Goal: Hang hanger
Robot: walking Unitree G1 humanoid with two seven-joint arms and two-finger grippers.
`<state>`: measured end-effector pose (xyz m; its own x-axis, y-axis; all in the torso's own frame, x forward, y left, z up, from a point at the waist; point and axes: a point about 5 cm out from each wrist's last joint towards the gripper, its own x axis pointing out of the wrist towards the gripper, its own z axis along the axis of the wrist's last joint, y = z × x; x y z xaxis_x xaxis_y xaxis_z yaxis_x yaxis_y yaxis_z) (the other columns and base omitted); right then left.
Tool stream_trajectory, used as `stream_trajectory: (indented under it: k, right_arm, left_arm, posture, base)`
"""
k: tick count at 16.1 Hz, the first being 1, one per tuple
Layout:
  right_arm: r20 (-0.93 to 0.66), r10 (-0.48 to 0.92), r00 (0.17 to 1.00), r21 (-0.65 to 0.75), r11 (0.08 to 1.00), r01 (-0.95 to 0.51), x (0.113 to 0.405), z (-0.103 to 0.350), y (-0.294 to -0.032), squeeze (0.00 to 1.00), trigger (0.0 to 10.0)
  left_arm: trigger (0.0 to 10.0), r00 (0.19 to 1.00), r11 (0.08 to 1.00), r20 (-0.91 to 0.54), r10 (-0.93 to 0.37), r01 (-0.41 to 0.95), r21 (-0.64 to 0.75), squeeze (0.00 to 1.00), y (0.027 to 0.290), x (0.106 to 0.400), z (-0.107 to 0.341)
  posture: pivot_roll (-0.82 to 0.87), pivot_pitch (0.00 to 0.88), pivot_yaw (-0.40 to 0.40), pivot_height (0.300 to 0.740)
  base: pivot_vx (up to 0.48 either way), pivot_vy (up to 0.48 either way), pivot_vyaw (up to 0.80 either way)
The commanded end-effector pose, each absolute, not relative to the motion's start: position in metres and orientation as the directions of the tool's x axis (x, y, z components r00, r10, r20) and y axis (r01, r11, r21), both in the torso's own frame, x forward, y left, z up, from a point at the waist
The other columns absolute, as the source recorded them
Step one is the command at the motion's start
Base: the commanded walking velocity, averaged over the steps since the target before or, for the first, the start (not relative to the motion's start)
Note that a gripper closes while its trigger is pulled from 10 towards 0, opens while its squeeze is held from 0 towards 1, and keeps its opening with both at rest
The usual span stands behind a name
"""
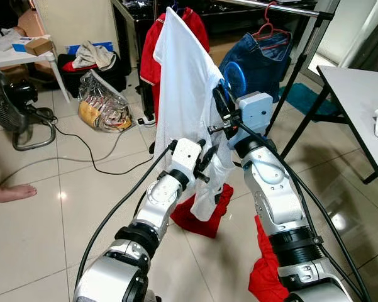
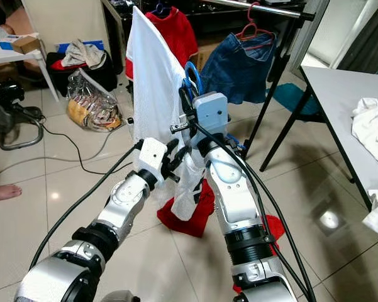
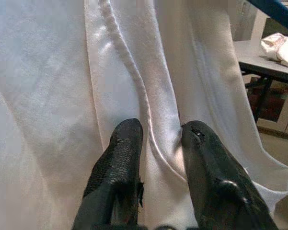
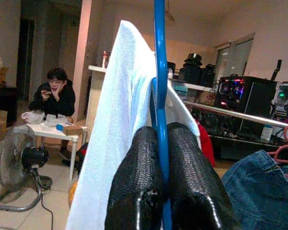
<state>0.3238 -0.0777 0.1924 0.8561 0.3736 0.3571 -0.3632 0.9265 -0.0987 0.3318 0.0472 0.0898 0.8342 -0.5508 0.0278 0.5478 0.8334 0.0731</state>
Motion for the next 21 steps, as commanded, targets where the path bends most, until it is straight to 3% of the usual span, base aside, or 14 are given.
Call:
stream_trajectory:
  k: [1,10,17,21]
  right_arm:
    - [0.411,0.377,0.830,-0.107,0.924,-0.367,0.320,0.205,-0.078,0.00,10.0]
    - [0.396,0.348,0.850,-0.049,0.932,-0.359,0.322,0.203,-0.082,0.00,10.0]
    - [0.244,0.289,0.926,0.111,0.940,-0.322,0.337,0.189,-0.090,0.00,10.0]
    - [0.194,0.342,0.920,0.106,0.924,-0.366,0.342,0.205,-0.086,0.00,10.0]
  left_arm:
    - [0.0,0.834,0.833,0.025,-0.551,0.548,0.076,0.00,0.046,0.333,0.091]
    - [0.0,0.819,0.819,0.049,-0.571,0.566,0.090,0.00,0.045,0.331,0.092]
    - [0.0,0.802,0.800,0.040,-0.596,0.589,0.113,0.00,0.049,0.323,0.082]
    - [0.0,0.812,0.801,-0.013,-0.584,0.578,0.156,0.00,0.058,0.317,0.069]
  posture:
    - [0.13,0.000,-0.033,0.740]
    - [0.13,0.000,-0.030,0.740]
    - [0.13,0.000,-0.024,0.740]
    - [0.13,0.000,-0.028,0.740]
  base:
    - [0.000,0.000,0.00]
    - [0.000,0.000,0.00]
    - [0.000,0.000,0.00]
    - [0.000,0.000,0.00]
